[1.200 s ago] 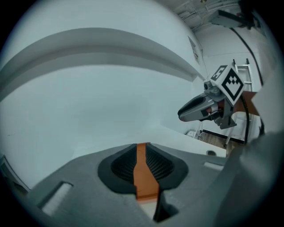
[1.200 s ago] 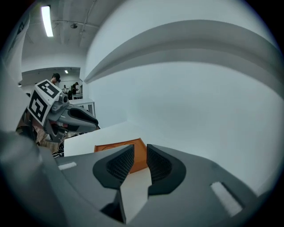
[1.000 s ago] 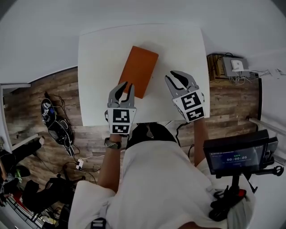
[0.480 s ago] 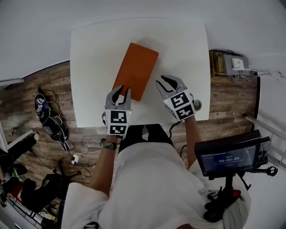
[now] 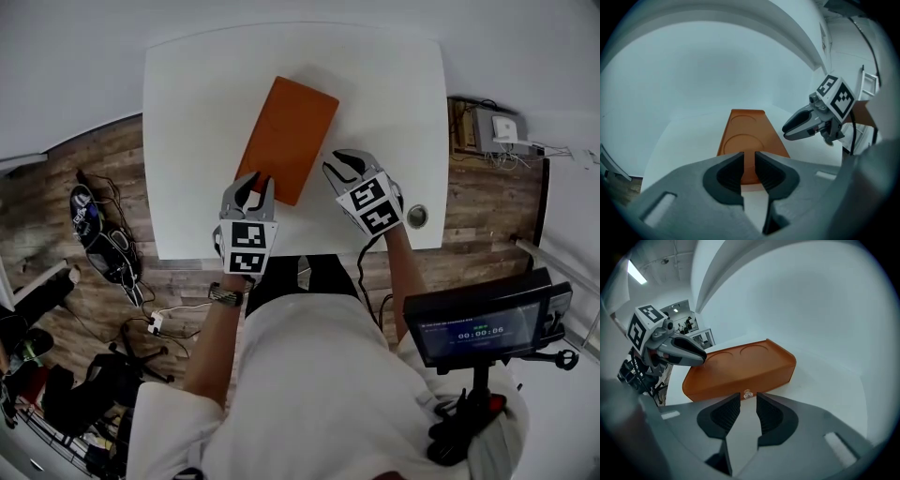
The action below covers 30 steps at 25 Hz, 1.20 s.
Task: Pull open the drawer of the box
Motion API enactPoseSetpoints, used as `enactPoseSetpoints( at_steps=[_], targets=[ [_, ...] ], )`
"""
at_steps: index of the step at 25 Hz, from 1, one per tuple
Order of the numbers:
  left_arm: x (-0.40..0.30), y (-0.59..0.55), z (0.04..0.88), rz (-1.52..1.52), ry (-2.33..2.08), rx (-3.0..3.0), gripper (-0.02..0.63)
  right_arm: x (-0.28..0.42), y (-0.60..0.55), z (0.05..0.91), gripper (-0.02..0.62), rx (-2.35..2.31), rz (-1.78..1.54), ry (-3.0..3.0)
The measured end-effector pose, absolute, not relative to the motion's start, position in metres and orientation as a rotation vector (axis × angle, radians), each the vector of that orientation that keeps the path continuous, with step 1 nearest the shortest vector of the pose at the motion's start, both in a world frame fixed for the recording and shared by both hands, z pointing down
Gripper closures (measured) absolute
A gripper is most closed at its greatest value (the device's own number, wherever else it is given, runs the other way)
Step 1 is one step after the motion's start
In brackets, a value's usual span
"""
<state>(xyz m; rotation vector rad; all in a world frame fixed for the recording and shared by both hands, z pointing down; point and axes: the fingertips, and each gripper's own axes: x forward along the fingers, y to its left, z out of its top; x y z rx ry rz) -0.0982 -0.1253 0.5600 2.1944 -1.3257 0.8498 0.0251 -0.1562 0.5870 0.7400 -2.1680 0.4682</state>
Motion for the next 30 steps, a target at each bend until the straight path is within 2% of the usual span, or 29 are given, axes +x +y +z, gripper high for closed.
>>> enactPoseSetpoints(
  at_steps=[21, 29, 30],
  targets=[
    [-0.097, -0.121, 0.565, 0.826, -1.351, 2.163, 0.531, 0.010, -0.162, 0.617, 0.465, 0.462, 0.277, -2.106],
    [-0.089, -0.115, 0.559, 0.831, -1.365, 2.162, 0.531, 0.013, -0.159, 0.616, 0.501, 0.471, 0.224, -2.076],
    [-0.090, -0.115, 0.559, 0.832, -1.368, 2.160, 0.531, 0.013, -0.159, 0.616, 0.522, 0.473, 0.214, -2.074]
  ],
)
